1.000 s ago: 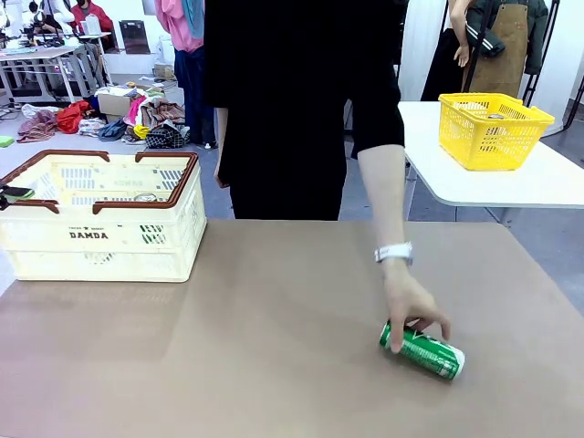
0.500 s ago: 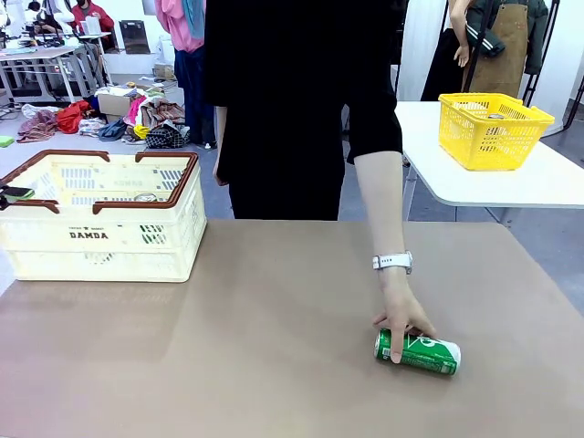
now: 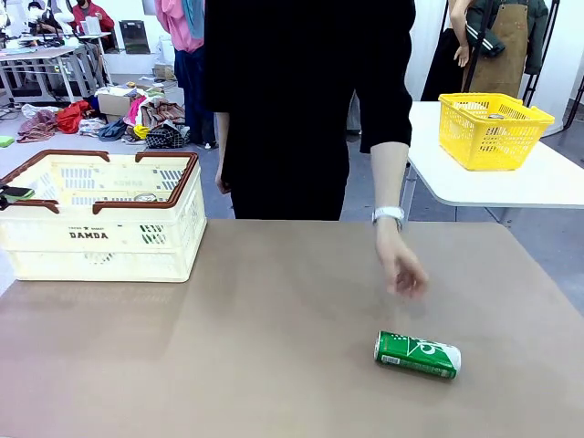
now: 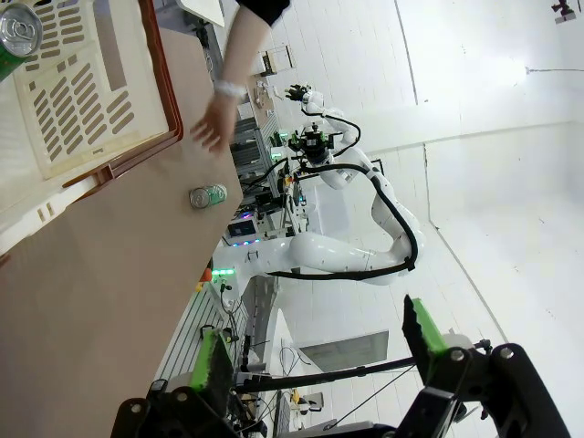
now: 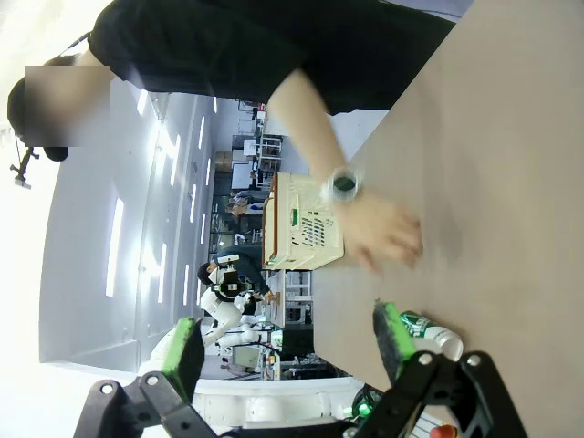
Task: Place the drinks into the Shopping basket.
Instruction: Pick up one drink and place it into the Shopping basket.
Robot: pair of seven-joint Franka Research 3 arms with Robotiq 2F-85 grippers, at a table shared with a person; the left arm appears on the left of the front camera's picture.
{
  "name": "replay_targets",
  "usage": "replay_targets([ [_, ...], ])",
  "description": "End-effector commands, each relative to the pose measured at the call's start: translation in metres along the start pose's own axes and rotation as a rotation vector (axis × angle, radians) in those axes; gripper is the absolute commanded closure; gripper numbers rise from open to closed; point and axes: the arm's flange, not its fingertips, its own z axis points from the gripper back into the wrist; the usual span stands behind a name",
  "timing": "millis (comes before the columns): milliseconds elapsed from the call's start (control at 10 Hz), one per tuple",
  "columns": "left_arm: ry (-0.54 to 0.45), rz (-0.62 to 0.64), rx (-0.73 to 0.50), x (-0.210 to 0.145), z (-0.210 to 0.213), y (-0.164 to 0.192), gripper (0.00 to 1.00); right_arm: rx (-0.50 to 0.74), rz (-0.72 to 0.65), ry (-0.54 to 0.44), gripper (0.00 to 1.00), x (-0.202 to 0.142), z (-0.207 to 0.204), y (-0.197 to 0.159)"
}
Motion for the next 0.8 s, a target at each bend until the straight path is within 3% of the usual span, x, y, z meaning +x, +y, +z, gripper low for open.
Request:
replay_targets([
  [0,0.002,0.005,-0.013,-0.003,-0.001,-0.004,0.0,-0.121,0.153,0.053,0.0,-0.017,-0.002,0.038],
  [400,0.002,0.005,-0.013,-0.003,-0.001,-0.004,0.0,-0.421,0.402,0.539,0.0,-0.05,-0.179,0.117],
  [700,0.002,0.005,-0.013,-0.003,-0.001,-0.004,0.0,-0.622,0.553,0.891,0.0,-0.118,-0.285,0.121],
])
